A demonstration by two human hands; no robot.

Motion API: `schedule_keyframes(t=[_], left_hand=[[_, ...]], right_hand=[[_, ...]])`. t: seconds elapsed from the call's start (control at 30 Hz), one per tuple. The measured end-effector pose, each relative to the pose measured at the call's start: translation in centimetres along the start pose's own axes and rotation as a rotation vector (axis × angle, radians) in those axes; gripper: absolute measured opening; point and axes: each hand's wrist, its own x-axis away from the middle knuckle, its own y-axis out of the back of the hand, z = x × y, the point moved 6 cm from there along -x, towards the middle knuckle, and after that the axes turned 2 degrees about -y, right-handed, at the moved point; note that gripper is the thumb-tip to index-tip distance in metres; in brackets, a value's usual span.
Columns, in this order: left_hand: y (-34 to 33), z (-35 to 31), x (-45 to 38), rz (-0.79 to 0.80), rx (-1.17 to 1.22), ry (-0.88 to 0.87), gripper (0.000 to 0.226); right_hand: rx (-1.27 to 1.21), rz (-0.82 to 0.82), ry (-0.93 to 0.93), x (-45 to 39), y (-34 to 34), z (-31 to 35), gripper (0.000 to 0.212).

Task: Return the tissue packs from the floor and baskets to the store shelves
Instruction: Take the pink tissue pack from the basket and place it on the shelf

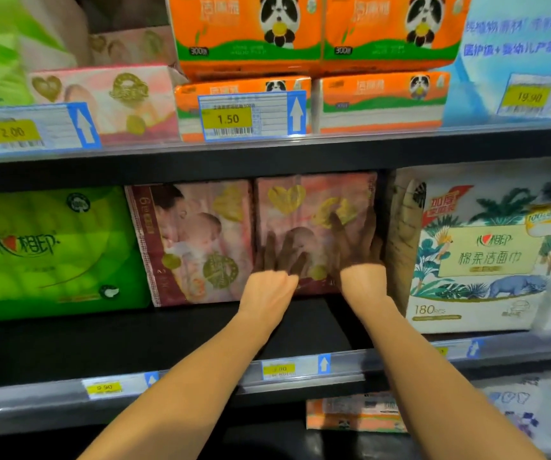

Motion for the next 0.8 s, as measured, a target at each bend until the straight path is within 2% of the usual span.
schedule_keyframes(t=[0.1, 0.17, 0.23, 0.3, 0.37, 0.47, 0.57, 0.8], left_hand=[[0.1, 0.2, -0.2, -0.012, -0.018, -0.008, 0.025], [-0.4, 0.3, 0.0, 0.048, 0.032, 0.004, 0.019], [-0.3, 0.5, 0.0, 0.018, 0.056, 0.018, 0.018], [0.3, 0.7, 0.5, -0.034, 0.065, 0.045, 0.02], [1.2, 0.4, 1.3, -0.075, 0.125, 0.042, 0.036], [3.3, -0.1, 3.4, -0.247, 0.167, -0.022, 0.062], [5.1, -1.1, 5.7, -0.387, 0.229, -0.152, 0.061], [8.0, -4.0, 10.1, -0.493, 0.399, -0.451, 0.053]], right_hand=[[0.16, 0.043, 0.011, -0.3, 1.1, 0.4, 0.034], [0.106, 0.101, -0.034, -0.1, 1.5, 0.1, 0.032], [0.104, 0.174, -0.052, 0.7, 2.0, 0.3, 0.035], [0.038, 0.209, -0.111, 2.0, 2.8, 0.6, 0.046], [-0.102, 0.127, -0.164, 3.7, 4.1, 0.9, 0.053], [-0.17, -0.141, -0.096, 7.9, 6.8, 1.8, 0.061], [-0.081, -0.316, -0.076, 12.9, 9.5, 2.0, 0.063], [0.214, -0.281, -0.367, 24.3, 13.8, -0.7, 0.058]])
